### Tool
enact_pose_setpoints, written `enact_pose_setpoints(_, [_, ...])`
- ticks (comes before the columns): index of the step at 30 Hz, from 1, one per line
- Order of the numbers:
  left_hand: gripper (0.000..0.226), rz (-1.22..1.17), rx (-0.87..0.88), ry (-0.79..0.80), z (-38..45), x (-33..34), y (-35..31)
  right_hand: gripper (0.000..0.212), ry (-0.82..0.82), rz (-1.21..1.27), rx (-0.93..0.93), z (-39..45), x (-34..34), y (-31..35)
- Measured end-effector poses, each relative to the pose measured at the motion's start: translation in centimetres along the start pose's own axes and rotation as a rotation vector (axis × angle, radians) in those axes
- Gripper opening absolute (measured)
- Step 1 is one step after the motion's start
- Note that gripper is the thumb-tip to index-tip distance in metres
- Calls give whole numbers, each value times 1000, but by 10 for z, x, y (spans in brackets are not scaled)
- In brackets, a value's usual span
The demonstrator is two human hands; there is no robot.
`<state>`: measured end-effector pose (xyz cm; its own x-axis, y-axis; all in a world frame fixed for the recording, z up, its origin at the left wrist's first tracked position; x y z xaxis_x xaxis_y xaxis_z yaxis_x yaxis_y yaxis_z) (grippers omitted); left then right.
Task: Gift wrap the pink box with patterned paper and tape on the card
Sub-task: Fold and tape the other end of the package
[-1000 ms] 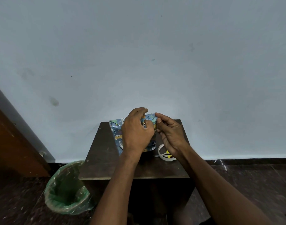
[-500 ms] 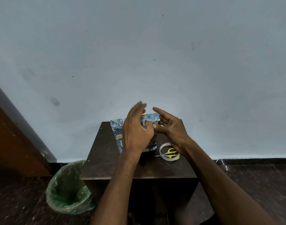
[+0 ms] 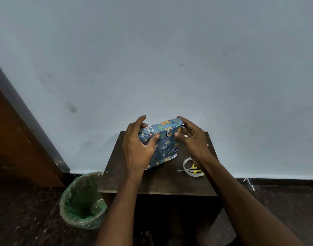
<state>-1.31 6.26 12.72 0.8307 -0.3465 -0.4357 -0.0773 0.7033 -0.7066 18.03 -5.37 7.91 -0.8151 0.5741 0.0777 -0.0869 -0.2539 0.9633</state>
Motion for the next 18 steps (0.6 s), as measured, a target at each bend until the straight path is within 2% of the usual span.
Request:
enact_pose_setpoints(3, [68,-47,-67,-60,-3,0,2,83,-21,-58,-55,-6,9,10])
enact_pose_setpoints(5, [67,-66,-104,-99,-5,1,2,86,9,-208,-177,-10,21,25])
enact_pose_setpoints(8, [60,-57,-115,-135,-8,4,-4,76,96,-402,-293,-13,44,34])
enact_pose_setpoints(12, [49,-17,-73,-136,-9,5,-13,68,85,-521,-269,-10,51,24])
enact_pose_setpoints(18, [44,-60,-62,-158,-6,1,-10,54,113,-473,-277,-10,54,28])
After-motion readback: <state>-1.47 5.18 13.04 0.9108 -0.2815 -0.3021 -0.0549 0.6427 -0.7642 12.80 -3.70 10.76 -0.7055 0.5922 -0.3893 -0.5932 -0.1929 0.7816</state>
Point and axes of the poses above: each hand's wrist, its own z-axis towards the middle knuckle, its own x-axis out of the palm, y = z × x, the point moved 10 cm from there along z, towards the middle knuckle, and after that the axes turned 13 degrees about y, right-handed, at the moved point
